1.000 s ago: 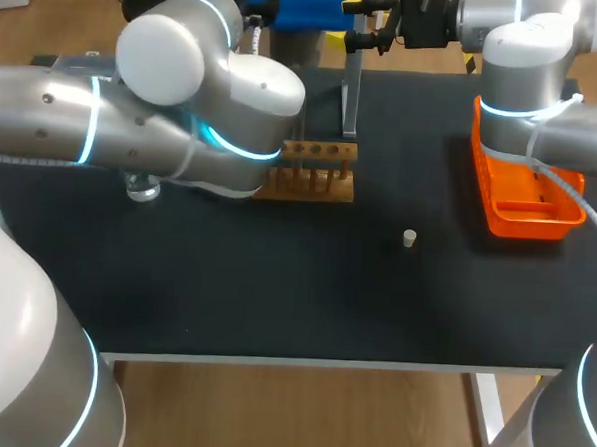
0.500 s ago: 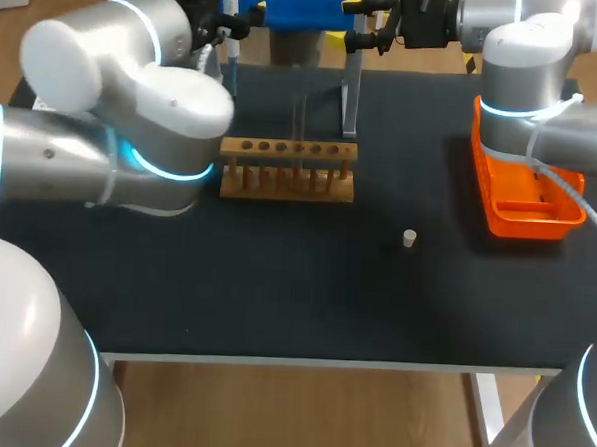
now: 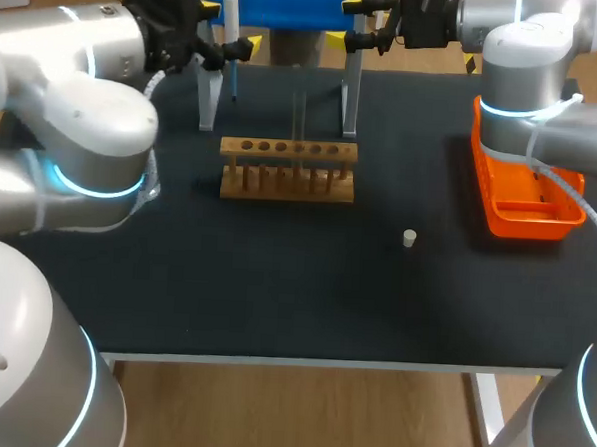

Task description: Invert the test tube, pick up the pipette, mount the tip to pipette, aspirate from beaker and dispense into the tube, eject the tip, return the pipette, and cap with the stopper.

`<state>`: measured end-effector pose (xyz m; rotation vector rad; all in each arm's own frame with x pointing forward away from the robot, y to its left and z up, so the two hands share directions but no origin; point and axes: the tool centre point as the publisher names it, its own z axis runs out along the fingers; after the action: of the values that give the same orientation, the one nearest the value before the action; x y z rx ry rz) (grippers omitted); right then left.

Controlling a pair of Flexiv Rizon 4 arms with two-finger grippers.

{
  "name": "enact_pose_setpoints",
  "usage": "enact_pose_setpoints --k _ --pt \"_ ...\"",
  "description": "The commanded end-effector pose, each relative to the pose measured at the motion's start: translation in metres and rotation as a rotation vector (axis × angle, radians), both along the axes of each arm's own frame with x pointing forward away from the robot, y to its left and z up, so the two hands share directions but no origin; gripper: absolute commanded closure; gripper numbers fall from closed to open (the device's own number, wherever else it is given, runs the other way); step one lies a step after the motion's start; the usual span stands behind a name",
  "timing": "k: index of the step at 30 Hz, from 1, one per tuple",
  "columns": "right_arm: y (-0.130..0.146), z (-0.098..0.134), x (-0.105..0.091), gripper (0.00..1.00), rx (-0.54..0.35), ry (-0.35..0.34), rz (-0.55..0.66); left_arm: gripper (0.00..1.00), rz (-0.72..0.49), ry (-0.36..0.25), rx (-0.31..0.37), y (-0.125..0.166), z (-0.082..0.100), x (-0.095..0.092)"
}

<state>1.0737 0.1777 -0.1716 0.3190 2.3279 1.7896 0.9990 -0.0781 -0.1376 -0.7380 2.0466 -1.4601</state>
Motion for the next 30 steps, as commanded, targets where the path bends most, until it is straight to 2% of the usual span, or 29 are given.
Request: enact_pose_setpoints --k 1,9,17,30 --pt "0.0 0.0 0.0 0.0 0.0 0.0 0.0 0.0 -0.575 0.1 -0.066 0.009 -0.004 -0.015" --pt "0.0 0.0 0.0 0.0 0.0 0.0 0.0 0.0 -0.605 0.108 -0.039 0.001 -0.011 -0.025" --pt "0.0 0.0 0.0 0.0 0.0 0.0 0.0 0.0 -0.653 0.128 -0.028 -0.026 -0.023 -0.037" --pt "0.0 0.0 0.0 0.0 0.0 0.0 0.0 0.0 -0.597 0.078 0.037 -0.043 -0.039 -0.037"
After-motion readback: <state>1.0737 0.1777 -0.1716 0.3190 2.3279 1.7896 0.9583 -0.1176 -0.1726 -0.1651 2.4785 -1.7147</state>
